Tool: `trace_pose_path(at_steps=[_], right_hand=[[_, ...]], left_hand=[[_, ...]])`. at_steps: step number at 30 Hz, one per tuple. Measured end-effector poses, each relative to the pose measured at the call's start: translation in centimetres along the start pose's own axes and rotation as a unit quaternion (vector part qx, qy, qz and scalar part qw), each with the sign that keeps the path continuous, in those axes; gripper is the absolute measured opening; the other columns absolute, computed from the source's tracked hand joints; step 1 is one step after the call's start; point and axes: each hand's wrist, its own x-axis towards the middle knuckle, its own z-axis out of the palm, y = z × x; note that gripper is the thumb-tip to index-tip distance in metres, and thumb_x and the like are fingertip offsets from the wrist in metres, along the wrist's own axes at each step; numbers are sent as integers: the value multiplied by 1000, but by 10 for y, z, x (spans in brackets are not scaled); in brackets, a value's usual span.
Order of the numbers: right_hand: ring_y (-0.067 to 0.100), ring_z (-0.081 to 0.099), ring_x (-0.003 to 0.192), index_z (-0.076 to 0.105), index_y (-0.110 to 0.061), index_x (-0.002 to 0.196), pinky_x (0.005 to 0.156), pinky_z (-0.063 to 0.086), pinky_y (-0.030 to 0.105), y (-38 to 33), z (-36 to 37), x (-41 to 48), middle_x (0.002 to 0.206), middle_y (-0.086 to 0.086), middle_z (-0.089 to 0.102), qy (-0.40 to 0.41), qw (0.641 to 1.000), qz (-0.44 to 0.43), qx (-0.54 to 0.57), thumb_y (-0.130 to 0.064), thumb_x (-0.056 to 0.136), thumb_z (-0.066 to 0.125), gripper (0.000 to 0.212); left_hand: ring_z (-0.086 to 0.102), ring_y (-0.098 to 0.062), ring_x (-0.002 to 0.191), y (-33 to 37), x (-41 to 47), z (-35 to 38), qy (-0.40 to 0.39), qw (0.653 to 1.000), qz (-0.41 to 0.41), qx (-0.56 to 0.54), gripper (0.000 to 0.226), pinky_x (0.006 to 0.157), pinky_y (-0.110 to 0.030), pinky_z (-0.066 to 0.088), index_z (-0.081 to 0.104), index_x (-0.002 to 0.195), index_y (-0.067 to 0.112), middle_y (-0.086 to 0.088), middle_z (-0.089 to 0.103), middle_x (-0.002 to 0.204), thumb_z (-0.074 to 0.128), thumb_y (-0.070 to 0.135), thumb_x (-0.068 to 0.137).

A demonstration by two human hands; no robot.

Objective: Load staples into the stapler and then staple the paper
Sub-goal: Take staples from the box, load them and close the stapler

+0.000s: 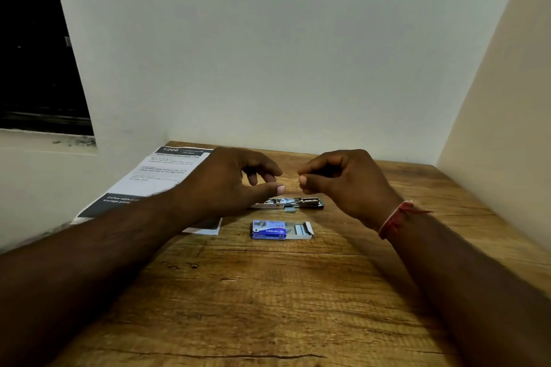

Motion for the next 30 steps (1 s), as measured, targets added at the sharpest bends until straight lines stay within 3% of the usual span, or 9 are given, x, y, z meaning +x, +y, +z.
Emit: trace_pose_path(at_steps=[4, 9, 13, 15, 17, 20, 23, 28, 30], right_hand=[[10, 83, 95, 89, -17, 106, 88, 67, 27, -1, 14, -5, 98, -6, 87, -30, 999, -19, 28, -8, 91, 88, 17], [23, 85, 97, 86, -8, 111, 92, 68, 35, -3, 15, -4, 102, 7, 87, -46, 991, 13, 128, 4, 97, 77, 21], [24, 85, 97, 85, -4, 110, 90, 68, 32, -3, 12, -3, 102, 10, 87, -42, 988, 24, 148, 7, 95, 77, 20], [24, 85, 97, 86, -4, 108, 89, 68, 31, -2, 10, -2, 101, 10, 87, -34, 988, 25, 148, 7, 93, 80, 20], [19, 85, 95, 86, -8, 106, 87, 68, 29, 1, 6, 1, 99, 5, 87, -17, 993, 19, 114, 5, 91, 84, 20], [7, 81, 90, 86, -23, 108, 81, 64, 16, 8, -4, 6, 97, -4, 86, 2, 999, 10, -40, -3, 91, 87, 26], [2, 79, 88, 80, -30, 118, 77, 56, 11, 14, -14, 10, 95, -5, 84, -36, 991, 18, -129, -5, 92, 87, 37], [-1, 79, 88, 70, -29, 130, 85, 58, 19, 18, -24, 12, 93, -8, 86, -87, 982, 51, -158, -7, 90, 89, 50], [3, 81, 90, 69, -25, 134, 92, 64, 28, 20, -25, 12, 94, -7, 86, -92, 983, 62, -147, -5, 89, 89, 53]], left_hand=[[76, -6, 88, 2, 0, 7, 16, 1000, 6, -18, 22, 71, -14, 50, 89, 106, 36, 20, 84, 93, 94, 46, 88], [77, -7, 88, -1, 0, 6, 29, 999, 5, -19, 20, 73, -22, 54, 90, 106, 35, 17, 85, 94, 94, 43, 88], [77, -2, 90, -2, 1, 2, 24, 1000, 1, 1, 24, 71, -8, 47, 89, 107, 35, 23, 84, 96, 94, 46, 86], [76, -1, 91, -4, 0, 0, 11, 1000, -14, 9, 25, 72, -9, 48, 89, 106, 36, 27, 83, 95, 95, 48, 85], [75, -1, 95, -7, -2, -1, -8, 999, -34, 17, 29, 78, -21, 55, 88, 107, 40, 29, 81, 98, 95, 53, 83], [71, 5, 101, -6, -4, 1, -27, 998, -53, 27, 32, 85, -29, 60, 86, 112, 43, 31, 80, 104, 94, 55, 83], [68, 10, 103, 0, -3, 4, -41, 997, -50, 40, 35, 84, -21, 55, 84, 120, 43, 29, 78, 107, 93, 52, 87], [70, 7, 105, 9, 1, 15, -93, 994, -17, 61, 40, 87, -15, 56, 80, 132, 45, 27, 77, 117, 89, 48, 93], [72, 8, 103, 10, 3, 20, -97, 993, -7, 63, 38, 83, -8, 54, 81, 133, 42, 25, 78, 116, 88, 46, 96]])
